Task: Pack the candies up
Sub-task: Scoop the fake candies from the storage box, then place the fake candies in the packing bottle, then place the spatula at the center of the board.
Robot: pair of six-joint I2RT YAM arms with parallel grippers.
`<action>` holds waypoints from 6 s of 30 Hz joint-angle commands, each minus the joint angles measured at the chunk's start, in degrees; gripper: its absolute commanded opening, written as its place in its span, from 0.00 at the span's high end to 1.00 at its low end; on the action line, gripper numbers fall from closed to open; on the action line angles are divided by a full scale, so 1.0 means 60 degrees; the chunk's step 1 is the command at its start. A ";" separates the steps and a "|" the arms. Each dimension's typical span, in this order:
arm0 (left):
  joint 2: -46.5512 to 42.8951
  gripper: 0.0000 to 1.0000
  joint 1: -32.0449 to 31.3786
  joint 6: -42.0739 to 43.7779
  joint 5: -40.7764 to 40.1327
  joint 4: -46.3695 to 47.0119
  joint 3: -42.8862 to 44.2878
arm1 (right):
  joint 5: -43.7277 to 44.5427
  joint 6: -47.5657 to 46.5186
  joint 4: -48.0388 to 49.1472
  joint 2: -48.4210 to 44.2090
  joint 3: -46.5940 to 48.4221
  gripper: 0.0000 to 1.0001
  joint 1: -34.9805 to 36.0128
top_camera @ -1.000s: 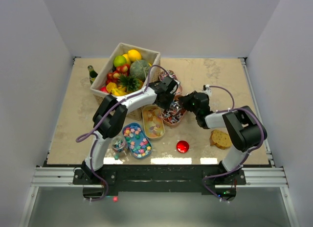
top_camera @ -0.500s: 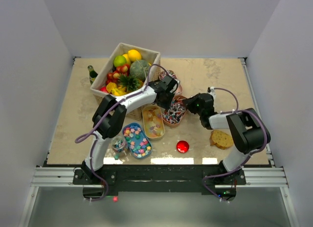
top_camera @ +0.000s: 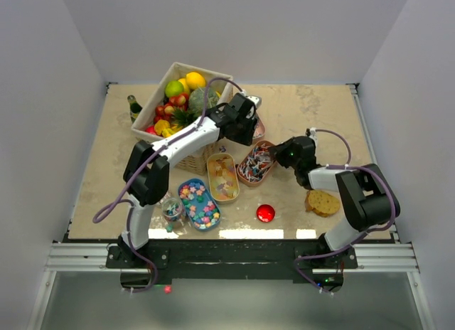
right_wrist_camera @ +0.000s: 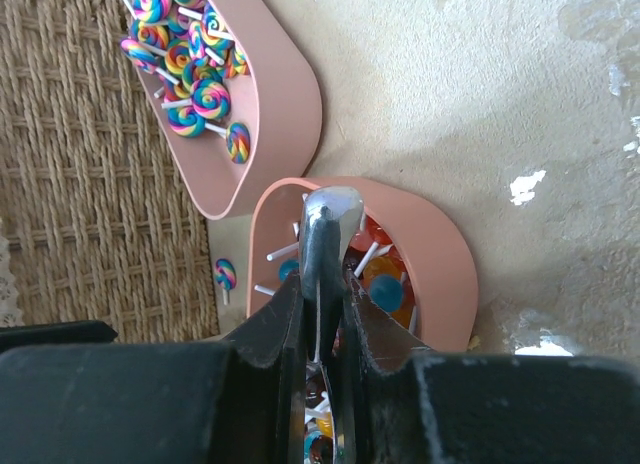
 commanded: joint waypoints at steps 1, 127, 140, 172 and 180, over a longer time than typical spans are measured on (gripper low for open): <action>-0.0582 0.48 0.0028 -0.0096 0.0085 0.0021 0.0320 | -0.0284 0.0568 0.0628 -0.0323 -0.0111 1.00 -0.0115; -0.6618 0.03 0.4422 -0.0741 -0.1688 -0.2264 -0.2668 | 0.2865 -0.4850 -0.1436 0.0966 0.6670 1.00 0.7970; -0.6720 0.02 0.4437 -0.0770 -0.1659 -0.2322 -0.2639 | 0.4125 -0.4955 -0.1626 0.0279 0.6481 1.00 0.8190; -0.9798 0.00 0.4437 -0.3170 -0.1805 -0.3463 -0.6315 | 0.4463 -0.2273 -0.8511 -0.0387 0.4957 1.00 -0.1404; -0.9430 0.00 0.4568 -0.3963 -0.1776 -0.4212 -0.7442 | 0.4916 -0.2609 -0.9141 0.1346 0.5484 0.93 -0.1902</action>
